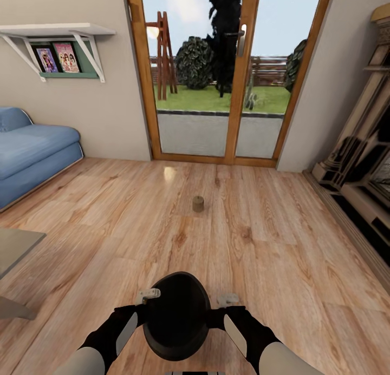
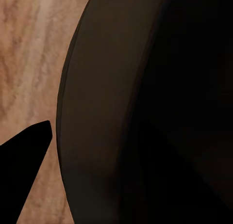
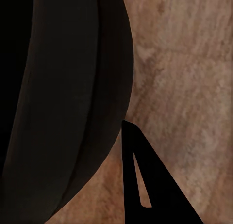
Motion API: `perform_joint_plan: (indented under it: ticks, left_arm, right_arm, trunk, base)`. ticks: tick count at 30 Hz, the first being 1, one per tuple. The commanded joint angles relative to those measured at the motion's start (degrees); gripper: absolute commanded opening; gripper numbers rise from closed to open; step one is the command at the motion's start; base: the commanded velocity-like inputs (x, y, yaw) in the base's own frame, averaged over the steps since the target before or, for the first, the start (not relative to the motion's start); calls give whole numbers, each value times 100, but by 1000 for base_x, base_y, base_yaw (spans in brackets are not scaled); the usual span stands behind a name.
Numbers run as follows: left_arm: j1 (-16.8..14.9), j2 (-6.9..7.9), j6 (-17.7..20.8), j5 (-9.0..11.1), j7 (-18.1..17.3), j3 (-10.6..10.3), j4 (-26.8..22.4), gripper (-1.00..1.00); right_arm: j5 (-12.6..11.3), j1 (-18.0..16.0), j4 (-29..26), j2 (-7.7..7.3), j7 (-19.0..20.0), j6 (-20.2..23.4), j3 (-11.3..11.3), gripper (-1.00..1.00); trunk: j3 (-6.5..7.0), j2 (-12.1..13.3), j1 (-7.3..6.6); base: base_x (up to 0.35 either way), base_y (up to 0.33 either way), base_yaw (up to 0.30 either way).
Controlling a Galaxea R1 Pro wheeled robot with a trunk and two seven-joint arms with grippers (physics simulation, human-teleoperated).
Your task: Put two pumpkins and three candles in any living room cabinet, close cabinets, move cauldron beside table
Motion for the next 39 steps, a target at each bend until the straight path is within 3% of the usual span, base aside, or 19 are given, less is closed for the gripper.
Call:
perform_joint_plan:
  ticks: [1,18,39]
  left_arm:
    - [-5,8,29,42,16,-4,-19,-100]
    - [-5,8,29,42,16,-7,-19,-100]
    - [-5,8,29,42,17,-10,-19,-100]
  right_arm:
    - [72,-2,-1,0,-60,26,16,-100]
    - [73,-2,-1,0,-60,26,16,-100]
    - [73,-2,-41,0,-3,9,16,-100]
  trunk:
    - [-4,-2,-2]
    - [84,3,-12]
    - [550,31,-66]
  base:
    - [0,0,0]
    - [0,0,0]
    - [0,0,0]
